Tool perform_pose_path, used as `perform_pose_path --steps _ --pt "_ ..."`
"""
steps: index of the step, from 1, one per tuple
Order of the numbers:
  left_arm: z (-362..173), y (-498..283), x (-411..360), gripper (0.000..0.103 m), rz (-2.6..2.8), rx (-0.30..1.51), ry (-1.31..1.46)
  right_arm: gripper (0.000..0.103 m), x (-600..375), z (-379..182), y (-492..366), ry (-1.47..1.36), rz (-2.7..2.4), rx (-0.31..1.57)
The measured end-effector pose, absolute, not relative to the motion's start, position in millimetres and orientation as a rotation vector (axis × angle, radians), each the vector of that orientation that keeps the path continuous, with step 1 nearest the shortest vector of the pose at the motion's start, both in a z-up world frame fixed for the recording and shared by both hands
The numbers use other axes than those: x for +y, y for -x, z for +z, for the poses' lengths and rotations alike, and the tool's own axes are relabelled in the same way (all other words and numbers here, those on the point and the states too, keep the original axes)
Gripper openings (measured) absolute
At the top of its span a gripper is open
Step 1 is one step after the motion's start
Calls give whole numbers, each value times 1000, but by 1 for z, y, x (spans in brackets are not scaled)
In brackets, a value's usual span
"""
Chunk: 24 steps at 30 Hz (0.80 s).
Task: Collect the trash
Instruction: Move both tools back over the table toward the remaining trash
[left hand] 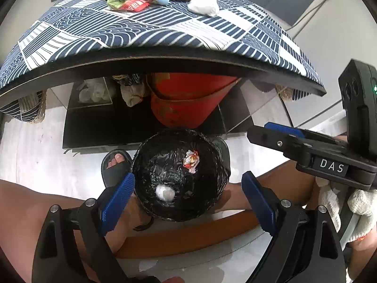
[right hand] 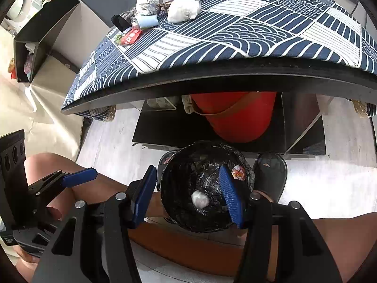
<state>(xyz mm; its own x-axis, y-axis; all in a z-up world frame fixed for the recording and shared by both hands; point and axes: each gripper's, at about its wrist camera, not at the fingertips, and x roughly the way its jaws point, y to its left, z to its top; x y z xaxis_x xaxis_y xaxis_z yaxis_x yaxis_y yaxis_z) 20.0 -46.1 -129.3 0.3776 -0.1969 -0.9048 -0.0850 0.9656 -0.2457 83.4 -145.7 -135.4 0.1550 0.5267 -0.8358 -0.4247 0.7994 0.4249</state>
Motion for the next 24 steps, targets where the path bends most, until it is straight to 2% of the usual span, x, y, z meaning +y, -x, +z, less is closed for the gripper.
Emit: perform_pose_path --steps 14,21,24 --pt "-96 -34 -25 89 -46 1060 271 56 -157 -104 -97 -133 713 1105" --pt "-82 -55 -4 89 -32 1023 302 73 -158 -72 -118 -128 748 953" --pt "-72 -67 3 89 -20 997 285 73 -157 -61 -134 -127 748 907"
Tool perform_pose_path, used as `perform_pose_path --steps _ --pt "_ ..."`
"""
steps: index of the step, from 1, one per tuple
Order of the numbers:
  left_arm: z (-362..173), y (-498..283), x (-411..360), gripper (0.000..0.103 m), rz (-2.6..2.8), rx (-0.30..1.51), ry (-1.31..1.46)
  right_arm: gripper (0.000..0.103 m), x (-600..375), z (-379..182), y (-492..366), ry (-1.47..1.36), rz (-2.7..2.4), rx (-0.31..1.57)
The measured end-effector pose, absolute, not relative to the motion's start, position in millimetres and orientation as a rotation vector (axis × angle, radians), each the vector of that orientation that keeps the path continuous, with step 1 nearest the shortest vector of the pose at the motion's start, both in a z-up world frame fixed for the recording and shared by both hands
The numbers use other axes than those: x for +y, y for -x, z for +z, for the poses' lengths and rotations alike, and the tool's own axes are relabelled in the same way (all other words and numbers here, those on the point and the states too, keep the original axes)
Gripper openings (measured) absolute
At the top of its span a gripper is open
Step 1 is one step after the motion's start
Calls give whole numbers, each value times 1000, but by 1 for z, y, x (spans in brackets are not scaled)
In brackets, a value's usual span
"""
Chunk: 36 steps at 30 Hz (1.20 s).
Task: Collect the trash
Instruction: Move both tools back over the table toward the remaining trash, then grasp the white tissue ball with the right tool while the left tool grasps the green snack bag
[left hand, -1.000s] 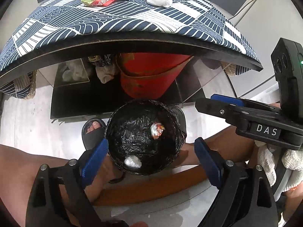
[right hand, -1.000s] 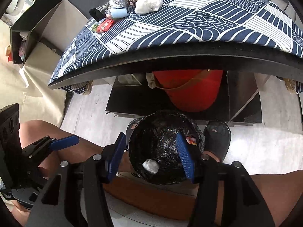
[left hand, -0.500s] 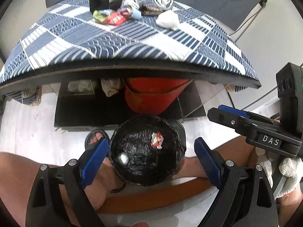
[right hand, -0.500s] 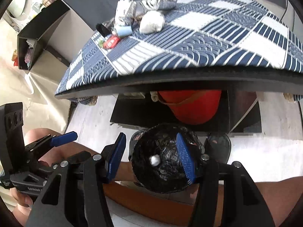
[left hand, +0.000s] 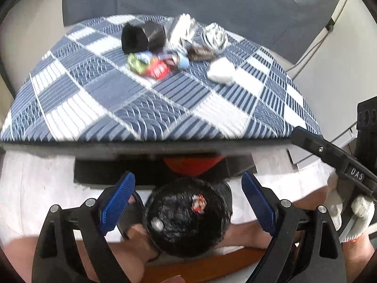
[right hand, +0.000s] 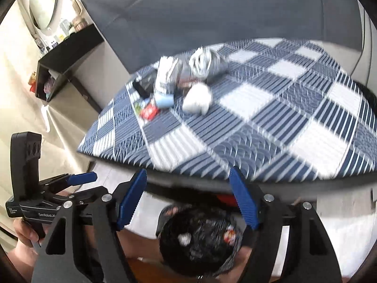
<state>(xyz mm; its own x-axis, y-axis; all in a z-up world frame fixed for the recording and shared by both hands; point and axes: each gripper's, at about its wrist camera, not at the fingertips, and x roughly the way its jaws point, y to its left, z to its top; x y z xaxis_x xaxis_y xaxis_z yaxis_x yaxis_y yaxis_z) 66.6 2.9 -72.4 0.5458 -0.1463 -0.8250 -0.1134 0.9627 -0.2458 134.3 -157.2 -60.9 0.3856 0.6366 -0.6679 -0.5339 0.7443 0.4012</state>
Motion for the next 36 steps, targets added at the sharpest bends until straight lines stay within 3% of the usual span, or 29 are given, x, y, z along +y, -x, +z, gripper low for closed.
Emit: perform_pose_path --steps 19,36 --pt "-48 -153 29 89 54 961 165 73 -107 -64 -236 -16 742 906" --pt "-84 -221 56 89 104 1030 106 73 -75 -86 -289 16 771 960"
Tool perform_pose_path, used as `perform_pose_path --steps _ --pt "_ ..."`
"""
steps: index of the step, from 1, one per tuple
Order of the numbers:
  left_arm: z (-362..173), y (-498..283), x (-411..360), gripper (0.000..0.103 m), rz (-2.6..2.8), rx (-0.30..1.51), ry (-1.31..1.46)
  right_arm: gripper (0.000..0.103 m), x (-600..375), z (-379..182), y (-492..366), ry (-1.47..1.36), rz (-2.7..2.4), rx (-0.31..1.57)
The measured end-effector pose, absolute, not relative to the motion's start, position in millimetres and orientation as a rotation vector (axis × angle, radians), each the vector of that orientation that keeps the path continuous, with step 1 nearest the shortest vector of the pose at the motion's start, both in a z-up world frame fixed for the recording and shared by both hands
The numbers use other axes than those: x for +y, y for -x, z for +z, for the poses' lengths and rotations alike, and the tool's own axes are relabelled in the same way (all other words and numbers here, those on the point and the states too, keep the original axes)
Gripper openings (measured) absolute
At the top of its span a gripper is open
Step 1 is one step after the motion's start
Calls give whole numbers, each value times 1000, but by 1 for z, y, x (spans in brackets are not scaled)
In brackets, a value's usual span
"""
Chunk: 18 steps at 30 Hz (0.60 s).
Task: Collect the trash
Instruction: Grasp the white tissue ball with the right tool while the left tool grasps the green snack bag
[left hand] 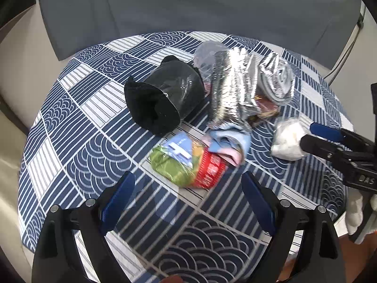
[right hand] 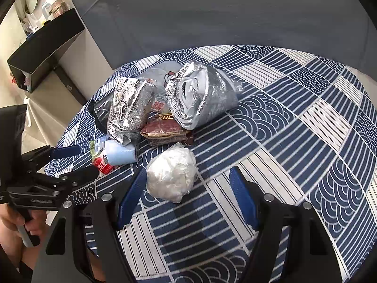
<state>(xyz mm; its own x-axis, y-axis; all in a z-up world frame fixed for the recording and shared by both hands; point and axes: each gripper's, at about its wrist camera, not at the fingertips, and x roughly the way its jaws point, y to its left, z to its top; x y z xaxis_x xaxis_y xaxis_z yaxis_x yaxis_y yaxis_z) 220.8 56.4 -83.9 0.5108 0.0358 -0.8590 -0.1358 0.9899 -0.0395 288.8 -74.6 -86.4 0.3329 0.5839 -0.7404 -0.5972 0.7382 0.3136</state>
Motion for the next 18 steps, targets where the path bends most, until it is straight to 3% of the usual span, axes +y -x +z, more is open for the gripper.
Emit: perform_pose_path --steps 15,17,18 --pt "-103 -249 51 89 114 1049 2 73 -56 -93 -300 41 839 980" --pt "-105 -250 49 83 102 1050 4 70 -52 -96 -299 54 842 988" --pt "-104 -250 50 74 91 1049 20 60 -50 -99 -299 64 852 999"
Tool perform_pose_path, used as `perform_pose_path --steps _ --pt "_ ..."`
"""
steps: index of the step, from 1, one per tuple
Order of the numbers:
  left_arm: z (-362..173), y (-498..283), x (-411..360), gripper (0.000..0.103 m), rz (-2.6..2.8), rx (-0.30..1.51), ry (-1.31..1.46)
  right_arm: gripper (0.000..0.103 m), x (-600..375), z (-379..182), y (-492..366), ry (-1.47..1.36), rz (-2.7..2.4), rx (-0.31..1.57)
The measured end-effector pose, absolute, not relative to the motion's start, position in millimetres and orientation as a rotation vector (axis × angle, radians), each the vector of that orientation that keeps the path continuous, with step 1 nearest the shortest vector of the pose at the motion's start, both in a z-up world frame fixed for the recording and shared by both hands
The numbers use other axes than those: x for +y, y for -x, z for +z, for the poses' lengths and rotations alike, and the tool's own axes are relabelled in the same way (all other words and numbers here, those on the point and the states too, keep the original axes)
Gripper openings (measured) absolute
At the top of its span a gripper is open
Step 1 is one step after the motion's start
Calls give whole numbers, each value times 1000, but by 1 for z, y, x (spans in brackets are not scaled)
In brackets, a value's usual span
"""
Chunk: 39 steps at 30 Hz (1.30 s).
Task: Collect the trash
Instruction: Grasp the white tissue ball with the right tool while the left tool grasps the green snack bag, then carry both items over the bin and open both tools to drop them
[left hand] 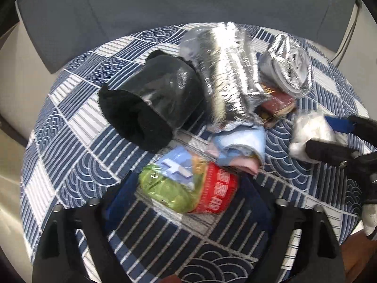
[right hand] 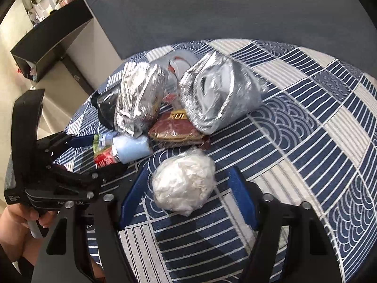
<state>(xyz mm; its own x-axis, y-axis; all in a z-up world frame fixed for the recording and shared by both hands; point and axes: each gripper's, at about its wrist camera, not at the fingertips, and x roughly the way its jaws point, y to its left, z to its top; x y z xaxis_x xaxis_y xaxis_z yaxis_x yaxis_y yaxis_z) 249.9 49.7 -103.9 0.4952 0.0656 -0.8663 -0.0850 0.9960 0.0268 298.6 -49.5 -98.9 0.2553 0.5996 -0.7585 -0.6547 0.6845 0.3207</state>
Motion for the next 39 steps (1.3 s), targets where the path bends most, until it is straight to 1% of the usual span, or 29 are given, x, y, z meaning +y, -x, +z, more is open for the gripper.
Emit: perform_pose_path --steps 1,6,12,20,30,39 --pt "-103 -250 49 73 84 1049 31 53 -48 -100 -297 81 849 997" --pt "-102 -247 50 70 104 1039 29 51 -50 -100 -292 89 849 981" --pt "-99 -239 64 70 116 1043 111 51 -58 -91 -285 70 852 959" --pt "-83 -207 60 70 93 1007 168 51 -66 -82 -261 55 845 950" --pt "-57 -167 38 70 32 958 160 51 -83 -69 -220 17 829 922" --pt "-47 -131 30 70 20 942 148 51 -98 -63 -181 -29 835 907"
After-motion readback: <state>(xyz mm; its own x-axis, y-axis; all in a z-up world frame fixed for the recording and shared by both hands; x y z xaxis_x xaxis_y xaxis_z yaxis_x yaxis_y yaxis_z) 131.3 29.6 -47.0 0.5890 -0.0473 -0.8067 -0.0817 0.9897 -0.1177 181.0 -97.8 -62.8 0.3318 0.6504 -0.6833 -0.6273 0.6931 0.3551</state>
